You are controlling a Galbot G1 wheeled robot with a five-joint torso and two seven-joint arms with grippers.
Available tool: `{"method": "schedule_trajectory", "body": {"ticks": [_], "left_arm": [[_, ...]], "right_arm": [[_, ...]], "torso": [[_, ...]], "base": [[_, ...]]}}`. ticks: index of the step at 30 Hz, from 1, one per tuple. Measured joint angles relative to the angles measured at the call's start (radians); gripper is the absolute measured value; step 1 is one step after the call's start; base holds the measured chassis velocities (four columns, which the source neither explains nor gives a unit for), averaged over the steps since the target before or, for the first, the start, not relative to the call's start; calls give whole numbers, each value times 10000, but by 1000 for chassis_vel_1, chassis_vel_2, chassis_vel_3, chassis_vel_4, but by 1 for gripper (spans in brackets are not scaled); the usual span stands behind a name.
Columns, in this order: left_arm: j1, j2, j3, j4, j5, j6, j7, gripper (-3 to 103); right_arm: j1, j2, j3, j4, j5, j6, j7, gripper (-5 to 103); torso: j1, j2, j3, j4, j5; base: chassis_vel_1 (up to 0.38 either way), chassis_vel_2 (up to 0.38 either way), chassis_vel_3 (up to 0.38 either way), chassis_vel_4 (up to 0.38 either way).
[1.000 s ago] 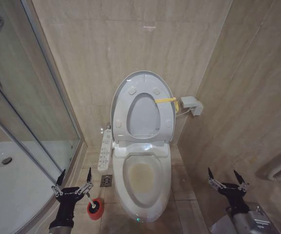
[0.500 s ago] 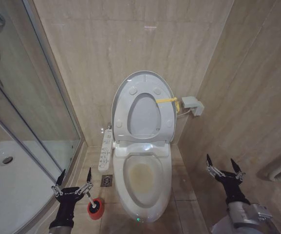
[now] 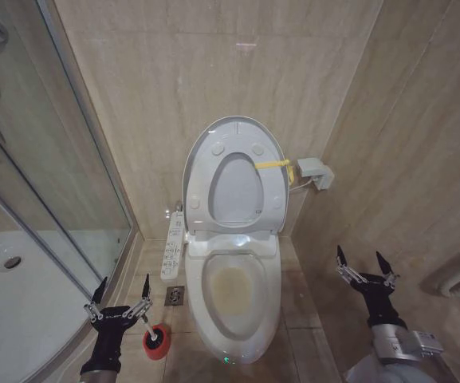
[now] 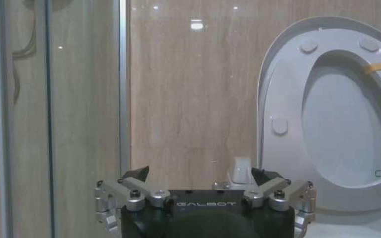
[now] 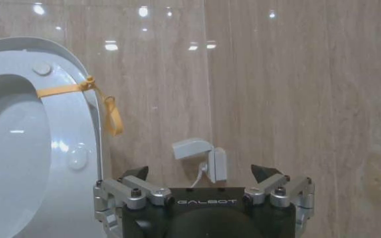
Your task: Open the toilet lid, clean the toilet bowl with a toilet brush, close the toilet lid, and flush.
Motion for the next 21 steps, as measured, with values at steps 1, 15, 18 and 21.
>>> {"method": "schedule_trajectory", "body": {"ticks": [1, 15, 18, 21], "left_arm": [[0, 0, 0, 0, 0, 0, 0, 100], [-2, 1, 0, 0, 0, 0, 0, 100], [0, 1, 0, 0, 0, 0, 0, 100], [1, 0, 0, 0, 0, 0, 1, 100]], "right_arm": [[27, -9, -9, -16, 9, 5, -6, 100], [485, -253, -75, -465, -521, 66, 577, 100], [612, -315, -122, -548, -528, 20, 527, 100], [772, -420, -178, -664, -648, -34, 516, 100]], "torso": [[-1, 0, 0, -1, 0], [10, -4, 4, -1, -2], [2, -3, 1, 0, 1], [-4, 0, -1, -1, 0]], "base": [[0, 0, 0, 0], [-96, 116, 103, -109], [0, 0, 0, 0], [49, -51, -66, 40]]}}
